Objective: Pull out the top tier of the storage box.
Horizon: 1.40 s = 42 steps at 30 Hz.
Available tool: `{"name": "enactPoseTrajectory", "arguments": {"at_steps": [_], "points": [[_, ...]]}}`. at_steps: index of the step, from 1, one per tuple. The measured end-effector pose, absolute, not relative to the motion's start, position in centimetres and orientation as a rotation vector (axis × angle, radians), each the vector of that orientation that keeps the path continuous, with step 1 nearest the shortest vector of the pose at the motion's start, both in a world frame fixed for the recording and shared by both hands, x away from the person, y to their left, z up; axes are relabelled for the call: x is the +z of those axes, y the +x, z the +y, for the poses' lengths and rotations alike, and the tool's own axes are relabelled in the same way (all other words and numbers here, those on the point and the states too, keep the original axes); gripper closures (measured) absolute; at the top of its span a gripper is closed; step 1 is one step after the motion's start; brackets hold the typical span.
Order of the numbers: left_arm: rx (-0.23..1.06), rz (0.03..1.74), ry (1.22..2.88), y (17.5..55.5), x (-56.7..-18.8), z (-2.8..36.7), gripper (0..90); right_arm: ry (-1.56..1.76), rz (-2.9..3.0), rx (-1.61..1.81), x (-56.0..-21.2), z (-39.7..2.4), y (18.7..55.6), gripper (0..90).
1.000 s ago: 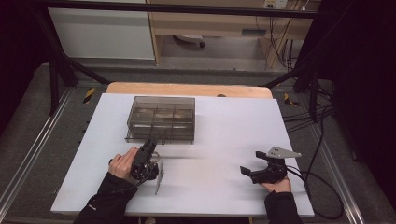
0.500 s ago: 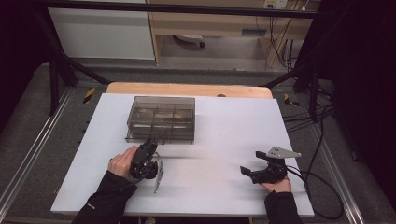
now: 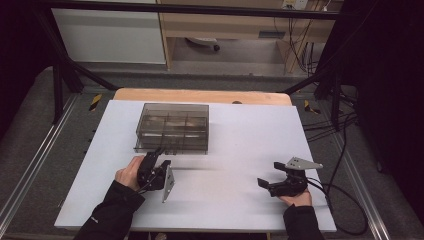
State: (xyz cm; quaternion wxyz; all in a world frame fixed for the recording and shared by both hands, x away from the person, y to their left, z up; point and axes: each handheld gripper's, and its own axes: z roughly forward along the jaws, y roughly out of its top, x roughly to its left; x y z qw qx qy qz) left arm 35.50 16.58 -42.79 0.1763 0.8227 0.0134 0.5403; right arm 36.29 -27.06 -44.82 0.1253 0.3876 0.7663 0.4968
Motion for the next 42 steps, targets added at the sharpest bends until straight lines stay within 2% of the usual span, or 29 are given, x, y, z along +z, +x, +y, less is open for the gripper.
{"name": "enactPoseTrajectory", "arguments": {"at_steps": [20,42], "points": [[1.149,0.420,2.262,34.8,-40.5,18.6,23.6,1.128,2.232,1.451,-44.8,-27.0,36.3,0.5],[0.855,0.671,2.204,33.6,-42.6,21.0,14.2,1.133,2.229,1.456,-44.8,-27.0,36.3,0.5]]}}
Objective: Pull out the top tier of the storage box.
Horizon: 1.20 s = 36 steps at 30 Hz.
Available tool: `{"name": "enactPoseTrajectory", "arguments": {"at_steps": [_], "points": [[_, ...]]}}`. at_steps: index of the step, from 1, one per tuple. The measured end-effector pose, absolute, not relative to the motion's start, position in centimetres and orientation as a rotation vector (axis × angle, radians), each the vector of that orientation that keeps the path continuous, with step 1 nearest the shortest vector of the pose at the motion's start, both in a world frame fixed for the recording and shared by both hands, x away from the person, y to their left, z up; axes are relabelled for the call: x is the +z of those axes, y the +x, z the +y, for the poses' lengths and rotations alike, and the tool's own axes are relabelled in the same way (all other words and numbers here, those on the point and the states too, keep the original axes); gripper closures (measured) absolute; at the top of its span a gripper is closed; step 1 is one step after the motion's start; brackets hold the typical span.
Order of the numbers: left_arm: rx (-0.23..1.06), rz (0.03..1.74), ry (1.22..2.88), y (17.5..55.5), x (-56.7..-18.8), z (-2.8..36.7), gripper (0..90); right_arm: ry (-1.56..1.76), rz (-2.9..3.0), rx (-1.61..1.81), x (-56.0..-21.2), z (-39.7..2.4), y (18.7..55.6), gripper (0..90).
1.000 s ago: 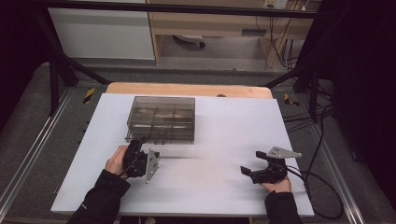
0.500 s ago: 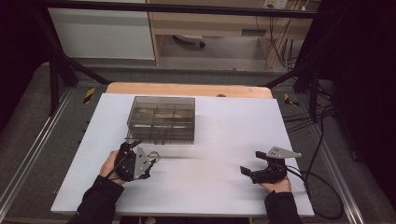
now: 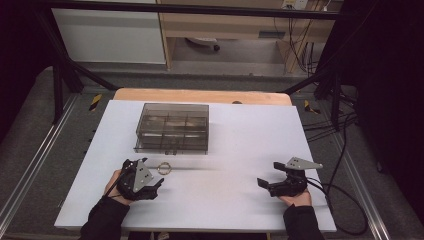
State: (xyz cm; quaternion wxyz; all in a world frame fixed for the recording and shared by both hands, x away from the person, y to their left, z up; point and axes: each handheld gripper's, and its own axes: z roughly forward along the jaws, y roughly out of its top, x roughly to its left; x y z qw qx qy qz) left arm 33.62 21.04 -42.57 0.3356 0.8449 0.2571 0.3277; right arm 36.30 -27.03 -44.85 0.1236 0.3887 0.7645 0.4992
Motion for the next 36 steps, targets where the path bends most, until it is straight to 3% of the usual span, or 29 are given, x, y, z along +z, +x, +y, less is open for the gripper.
{"name": "enactPoseTrajectory", "arguments": {"at_steps": [16,36], "points": [[0.726,0.742,2.209,33.9,-43.2,21.3,6.2,1.134,2.236,1.446,-44.9,-27.0,36.3,0.5],[0.650,0.739,2.219,34.5,-43.7,20.3,5.7,1.142,2.242,1.438,-44.9,-27.0,36.4,0.5]]}}
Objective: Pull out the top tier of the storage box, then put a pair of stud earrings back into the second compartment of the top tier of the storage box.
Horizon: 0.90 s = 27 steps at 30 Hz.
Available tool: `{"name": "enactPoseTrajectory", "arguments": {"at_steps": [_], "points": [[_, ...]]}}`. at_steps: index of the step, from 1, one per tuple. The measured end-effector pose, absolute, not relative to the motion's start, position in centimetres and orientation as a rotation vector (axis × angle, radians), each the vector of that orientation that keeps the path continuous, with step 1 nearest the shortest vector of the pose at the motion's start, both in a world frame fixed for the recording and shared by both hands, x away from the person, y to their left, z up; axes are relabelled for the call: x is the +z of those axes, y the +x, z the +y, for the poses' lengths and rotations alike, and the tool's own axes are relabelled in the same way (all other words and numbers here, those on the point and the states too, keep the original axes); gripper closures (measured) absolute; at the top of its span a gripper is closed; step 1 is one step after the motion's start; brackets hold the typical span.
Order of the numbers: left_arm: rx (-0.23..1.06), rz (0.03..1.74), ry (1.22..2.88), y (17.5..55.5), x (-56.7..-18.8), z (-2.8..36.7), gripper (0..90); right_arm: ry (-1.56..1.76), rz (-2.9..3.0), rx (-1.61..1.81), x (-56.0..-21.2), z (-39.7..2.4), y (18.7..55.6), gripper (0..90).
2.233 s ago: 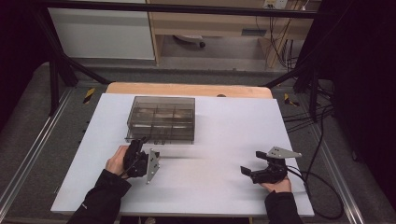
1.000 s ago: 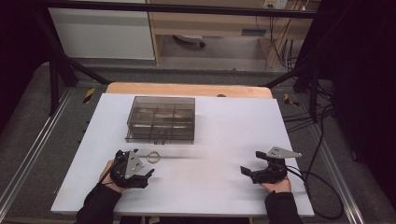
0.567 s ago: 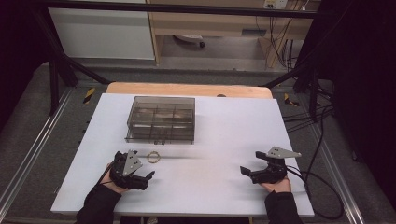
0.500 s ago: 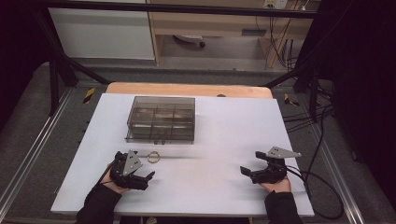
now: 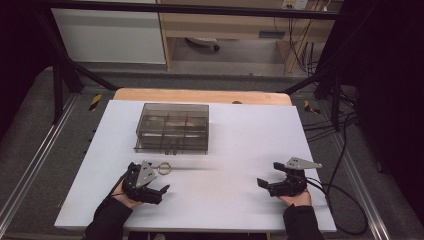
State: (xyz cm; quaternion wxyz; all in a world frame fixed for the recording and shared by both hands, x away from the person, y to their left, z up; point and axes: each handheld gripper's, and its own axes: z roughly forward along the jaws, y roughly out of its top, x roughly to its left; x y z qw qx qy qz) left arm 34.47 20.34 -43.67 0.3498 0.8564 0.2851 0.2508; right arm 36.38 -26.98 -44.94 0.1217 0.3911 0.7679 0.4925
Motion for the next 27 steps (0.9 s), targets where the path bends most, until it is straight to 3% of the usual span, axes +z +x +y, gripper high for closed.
{"name": "enactPoseTrajectory", "arguments": {"at_steps": [14,27], "points": [[0.572,0.755,2.202,35.0,-43.6,19.7,7.0,1.145,2.240,1.441,-44.9,-27.0,36.4,0.5],[0.538,0.771,2.201,35.9,-43.9,19.2,17.3,1.146,2.237,1.442,-44.9,-27.0,36.4,0.4]]}}
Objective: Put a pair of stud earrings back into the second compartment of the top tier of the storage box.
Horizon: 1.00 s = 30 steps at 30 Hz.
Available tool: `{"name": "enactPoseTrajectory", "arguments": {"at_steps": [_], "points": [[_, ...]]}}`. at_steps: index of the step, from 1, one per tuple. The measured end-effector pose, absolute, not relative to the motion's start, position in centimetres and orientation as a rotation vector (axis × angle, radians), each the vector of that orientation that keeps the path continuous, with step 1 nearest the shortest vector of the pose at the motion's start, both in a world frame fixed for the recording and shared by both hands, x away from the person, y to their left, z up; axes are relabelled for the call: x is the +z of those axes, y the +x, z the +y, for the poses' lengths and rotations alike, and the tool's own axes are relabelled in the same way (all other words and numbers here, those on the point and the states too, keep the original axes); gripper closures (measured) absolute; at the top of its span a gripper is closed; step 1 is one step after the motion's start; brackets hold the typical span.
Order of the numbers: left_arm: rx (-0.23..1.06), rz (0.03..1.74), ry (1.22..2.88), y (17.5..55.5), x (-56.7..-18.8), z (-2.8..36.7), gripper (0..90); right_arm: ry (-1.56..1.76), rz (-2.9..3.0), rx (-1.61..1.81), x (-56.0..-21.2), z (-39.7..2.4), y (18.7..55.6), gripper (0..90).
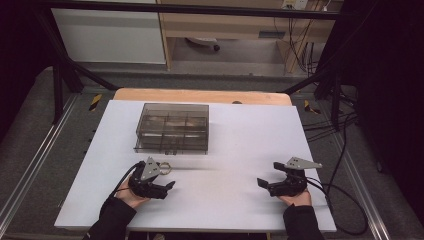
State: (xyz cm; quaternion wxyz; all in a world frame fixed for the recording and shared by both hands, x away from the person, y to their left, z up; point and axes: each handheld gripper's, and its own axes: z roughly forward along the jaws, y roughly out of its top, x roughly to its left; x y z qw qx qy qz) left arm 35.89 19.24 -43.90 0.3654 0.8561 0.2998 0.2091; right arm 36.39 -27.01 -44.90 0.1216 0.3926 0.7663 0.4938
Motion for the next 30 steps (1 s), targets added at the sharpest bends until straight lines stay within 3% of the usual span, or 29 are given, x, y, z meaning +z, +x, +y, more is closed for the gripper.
{"name": "enactPoseTrajectory", "arguments": {"at_steps": [15,30], "points": [[0.446,0.833,2.157,37.2,-44.0,19.6,41.7,1.138,2.241,1.434,-44.9,-27.0,36.4,0.5],[0.399,0.898,2.152,38.1,-44.5,19.8,60.6,1.137,2.242,1.433,-44.9,-27.0,36.4,0.4]]}}
